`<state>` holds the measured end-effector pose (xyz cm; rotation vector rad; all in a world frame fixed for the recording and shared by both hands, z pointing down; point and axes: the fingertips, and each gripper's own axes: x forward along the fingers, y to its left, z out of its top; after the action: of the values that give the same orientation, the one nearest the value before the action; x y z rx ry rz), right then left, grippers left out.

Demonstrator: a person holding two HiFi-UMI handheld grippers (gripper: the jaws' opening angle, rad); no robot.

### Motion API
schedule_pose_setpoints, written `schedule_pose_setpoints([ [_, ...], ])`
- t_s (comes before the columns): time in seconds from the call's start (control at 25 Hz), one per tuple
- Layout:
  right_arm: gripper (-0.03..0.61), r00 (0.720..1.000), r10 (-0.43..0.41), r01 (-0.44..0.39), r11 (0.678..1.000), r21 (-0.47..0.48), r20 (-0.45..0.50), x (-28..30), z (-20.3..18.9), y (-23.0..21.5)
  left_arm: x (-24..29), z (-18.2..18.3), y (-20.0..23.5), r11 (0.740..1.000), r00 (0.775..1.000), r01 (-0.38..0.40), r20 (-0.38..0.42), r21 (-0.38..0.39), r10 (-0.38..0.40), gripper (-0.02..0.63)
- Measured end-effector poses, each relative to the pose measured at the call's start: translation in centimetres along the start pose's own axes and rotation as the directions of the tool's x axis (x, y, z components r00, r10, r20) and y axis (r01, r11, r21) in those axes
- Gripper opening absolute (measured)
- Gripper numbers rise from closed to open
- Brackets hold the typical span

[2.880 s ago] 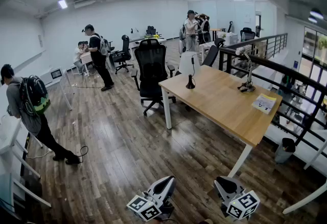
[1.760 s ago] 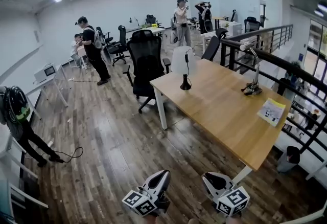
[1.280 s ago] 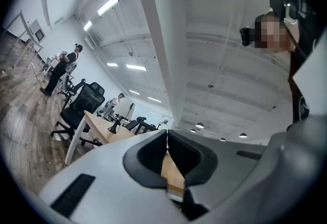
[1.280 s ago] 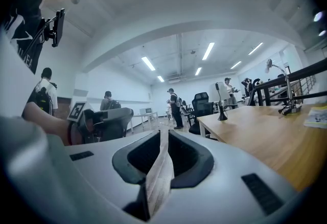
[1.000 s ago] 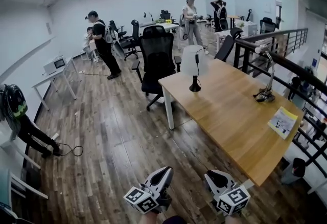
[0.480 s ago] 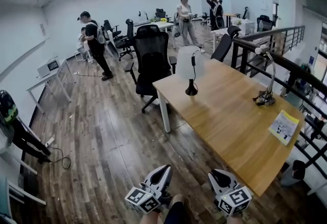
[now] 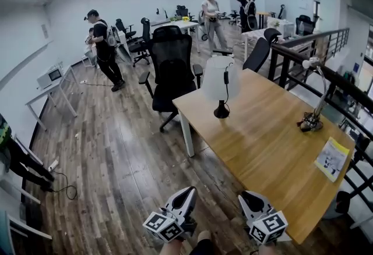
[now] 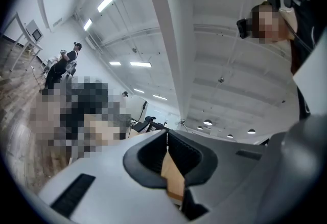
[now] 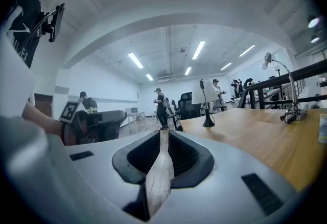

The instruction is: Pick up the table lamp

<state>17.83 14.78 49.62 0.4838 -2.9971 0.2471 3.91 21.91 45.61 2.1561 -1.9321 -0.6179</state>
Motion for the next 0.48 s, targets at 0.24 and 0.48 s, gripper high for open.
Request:
schedule_pose_setpoints([
  [0.24,0.064,1.000,-0.024,0.024,0.999,0.024,-0.017,4.3,0.3,-3.1,4.0,0.6,4.0,1.000,1.000,0.002,-0.024,-0.013,-0.003,0.012],
  [0.48,0.064,0.999,-0.039,0.040,0.998,0.041,-0.019,8.9,0.4,-5.5,7.6,1.0,8.0,0.999,0.999,0.009,-0.039,-0.034,-0.011,0.012],
])
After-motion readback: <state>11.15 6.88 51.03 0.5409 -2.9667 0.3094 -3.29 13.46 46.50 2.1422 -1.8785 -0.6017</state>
